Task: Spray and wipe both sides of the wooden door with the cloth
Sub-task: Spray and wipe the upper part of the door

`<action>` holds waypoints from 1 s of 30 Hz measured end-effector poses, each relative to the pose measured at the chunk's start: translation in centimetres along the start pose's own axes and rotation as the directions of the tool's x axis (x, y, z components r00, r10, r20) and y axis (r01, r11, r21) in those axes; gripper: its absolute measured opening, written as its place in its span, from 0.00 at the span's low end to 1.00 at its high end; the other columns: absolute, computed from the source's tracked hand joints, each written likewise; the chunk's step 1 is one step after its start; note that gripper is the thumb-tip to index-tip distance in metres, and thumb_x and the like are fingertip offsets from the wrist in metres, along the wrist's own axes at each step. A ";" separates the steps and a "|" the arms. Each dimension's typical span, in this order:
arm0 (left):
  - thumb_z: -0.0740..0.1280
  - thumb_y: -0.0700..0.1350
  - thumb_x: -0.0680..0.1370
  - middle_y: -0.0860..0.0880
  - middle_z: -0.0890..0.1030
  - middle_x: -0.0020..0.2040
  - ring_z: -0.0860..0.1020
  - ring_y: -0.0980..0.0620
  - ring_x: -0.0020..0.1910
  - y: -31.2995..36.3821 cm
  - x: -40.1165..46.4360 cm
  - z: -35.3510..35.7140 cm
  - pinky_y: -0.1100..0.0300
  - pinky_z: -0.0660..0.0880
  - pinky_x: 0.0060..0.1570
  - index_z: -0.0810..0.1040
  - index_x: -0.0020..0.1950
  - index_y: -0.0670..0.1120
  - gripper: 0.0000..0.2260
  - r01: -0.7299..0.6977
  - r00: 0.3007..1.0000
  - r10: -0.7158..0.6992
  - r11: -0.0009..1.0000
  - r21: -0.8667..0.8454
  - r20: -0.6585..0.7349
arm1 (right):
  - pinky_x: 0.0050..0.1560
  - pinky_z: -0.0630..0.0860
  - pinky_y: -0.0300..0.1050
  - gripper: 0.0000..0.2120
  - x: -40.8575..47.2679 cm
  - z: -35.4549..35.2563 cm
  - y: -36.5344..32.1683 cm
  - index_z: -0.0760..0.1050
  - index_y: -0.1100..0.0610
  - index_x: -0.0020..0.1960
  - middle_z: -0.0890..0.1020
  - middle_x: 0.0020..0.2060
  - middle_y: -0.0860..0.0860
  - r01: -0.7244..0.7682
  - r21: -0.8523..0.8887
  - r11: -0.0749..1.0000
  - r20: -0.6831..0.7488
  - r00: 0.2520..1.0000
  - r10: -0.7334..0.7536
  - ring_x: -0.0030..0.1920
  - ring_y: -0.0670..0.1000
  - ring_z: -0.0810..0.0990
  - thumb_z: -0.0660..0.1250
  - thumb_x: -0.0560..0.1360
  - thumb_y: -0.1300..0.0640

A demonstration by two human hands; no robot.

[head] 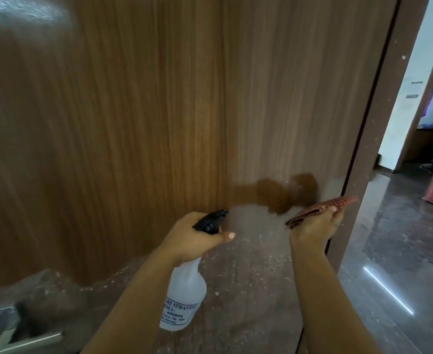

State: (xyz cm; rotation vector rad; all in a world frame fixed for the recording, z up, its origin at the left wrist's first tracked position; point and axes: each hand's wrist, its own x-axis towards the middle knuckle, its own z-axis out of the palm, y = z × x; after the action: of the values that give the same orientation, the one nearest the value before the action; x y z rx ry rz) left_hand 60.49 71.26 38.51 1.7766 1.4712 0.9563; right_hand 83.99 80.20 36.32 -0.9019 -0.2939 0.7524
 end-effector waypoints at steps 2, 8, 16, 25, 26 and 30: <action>0.76 0.55 0.73 0.51 0.76 0.31 0.75 0.57 0.31 1.3 1.2 2.1 0.60 0.70 0.38 0.77 0.38 0.42 0.18 0.008 1.000 -0.008 1.000 0.006 -0.005 | 0.72 0.61 0.53 0.23 2.1 -0.7 -0.8 0.54 0.48 0.80 0.59 0.78 0.52 0.004 -0.012 1.000 -0.019 1.000 -0.004 0.75 0.57 0.62 0.49 0.85 0.48; 0.75 0.58 0.72 0.49 0.77 0.35 0.77 0.54 0.35 3.8 3.7 5.8 0.59 0.73 0.41 0.77 0.45 0.36 0.24 0.029 0.999 -0.029 1.000 -0.006 -0.044 | 0.68 0.65 0.47 0.23 3.2 -2.0 0.1 0.54 0.50 0.80 0.63 0.76 0.53 0.104 -0.053 0.993 0.197 0.976 -0.091 0.71 0.51 0.66 0.49 0.86 0.48; 0.78 0.50 0.71 0.40 0.83 0.38 0.82 0.44 0.38 6.1 2.5 4.3 0.51 0.79 0.43 0.82 0.44 0.38 0.16 -0.051 0.992 0.024 0.975 -0.216 -0.125 | 0.69 0.66 0.63 0.30 -2.5 -1.9 12.0 0.54 0.50 0.79 0.54 0.79 0.54 0.994 -0.066 -0.083 0.948 0.036 -0.317 0.78 0.59 0.52 0.56 0.79 0.45; 0.77 0.53 0.72 0.48 0.81 0.38 0.81 0.53 0.39 7.7 4.0 4.0 0.62 0.77 0.36 0.82 0.45 0.41 0.16 -0.081 0.995 0.074 0.991 -0.109 -0.071 | 0.76 0.51 0.64 0.29 6.7 1.7 4.9 0.51 0.57 0.80 0.52 0.79 0.59 0.903 -0.416 0.108 0.635 0.373 -0.677 0.79 0.63 0.48 0.51 0.82 0.48; 0.77 0.53 0.72 0.49 0.81 0.38 0.81 0.53 0.40 7.8 4.4 4.4 0.62 0.77 0.37 0.82 0.45 0.42 0.15 -0.076 0.996 0.070 0.993 -0.095 -0.057 | 0.76 0.51 0.64 0.28 8.6 0.7 4.6 0.52 0.58 0.80 0.52 0.79 0.60 0.847 -0.460 0.265 0.552 0.507 -0.662 0.79 0.63 0.48 0.49 0.82 0.48; 0.77 0.53 0.72 0.52 0.80 0.36 0.82 0.46 0.38 7.7 6.0 6.1 0.56 0.80 0.40 0.81 0.43 0.45 0.12 -0.042 0.999 0.040 0.997 -0.061 -0.029 | 0.77 0.46 0.62 0.30 6.6 -3.0 8.6 0.46 0.58 0.80 0.46 0.79 0.60 0.687 -0.537 0.490 0.489 0.727 -0.482 0.79 0.62 0.43 0.43 0.83 0.43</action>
State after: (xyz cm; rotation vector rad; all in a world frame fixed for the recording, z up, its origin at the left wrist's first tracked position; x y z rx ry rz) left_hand 70.35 75.67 42.43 1.7614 1.4119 1.0404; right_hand 86.31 86.37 27.22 -1.2972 -1.1547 0.0600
